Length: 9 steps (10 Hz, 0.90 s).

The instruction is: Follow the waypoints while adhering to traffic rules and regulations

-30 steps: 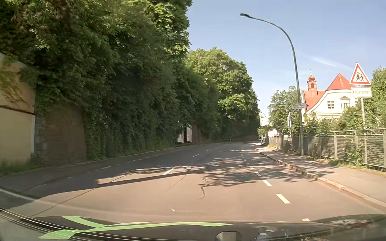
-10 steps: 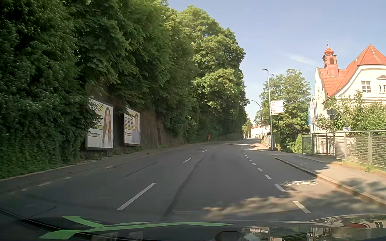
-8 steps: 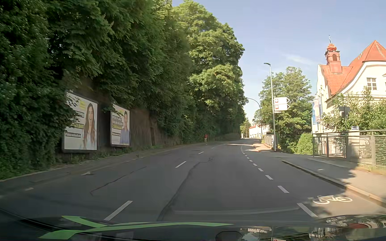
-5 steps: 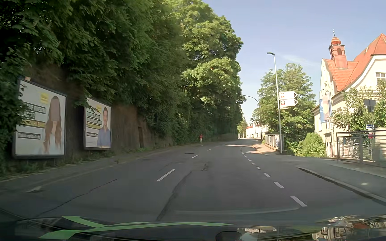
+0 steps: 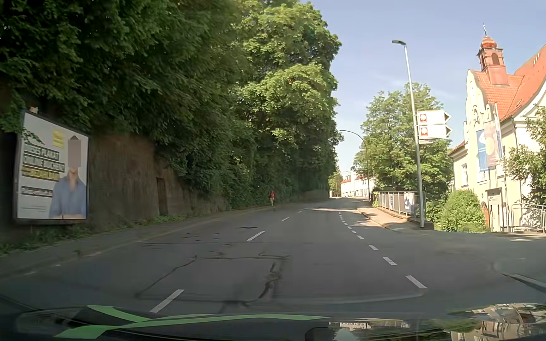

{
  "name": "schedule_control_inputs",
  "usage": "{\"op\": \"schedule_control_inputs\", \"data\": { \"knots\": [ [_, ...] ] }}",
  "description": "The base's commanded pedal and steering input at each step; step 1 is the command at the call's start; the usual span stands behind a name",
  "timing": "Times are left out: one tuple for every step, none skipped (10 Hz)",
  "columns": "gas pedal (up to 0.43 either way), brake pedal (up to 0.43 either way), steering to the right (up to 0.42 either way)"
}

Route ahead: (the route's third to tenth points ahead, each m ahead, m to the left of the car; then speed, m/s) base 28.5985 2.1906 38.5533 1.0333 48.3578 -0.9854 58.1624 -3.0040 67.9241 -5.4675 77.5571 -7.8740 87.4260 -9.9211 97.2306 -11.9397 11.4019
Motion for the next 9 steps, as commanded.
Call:
{"op": "schedule_control_inputs", "data": {
  "knots": [
    [0.138,0.000,0.015],
    [0.150,0.000,0.014],
    [0.150,0.000,0.013],
    [0.150,0.000,0.013],
    [0.157,0.000,0.012],
    [0.157,0.000,0.013],
    [0.157,0.000,0.012],
    [0.157,0.000,0.012],
    [0.157,0.000,0.012]
  ]
}}
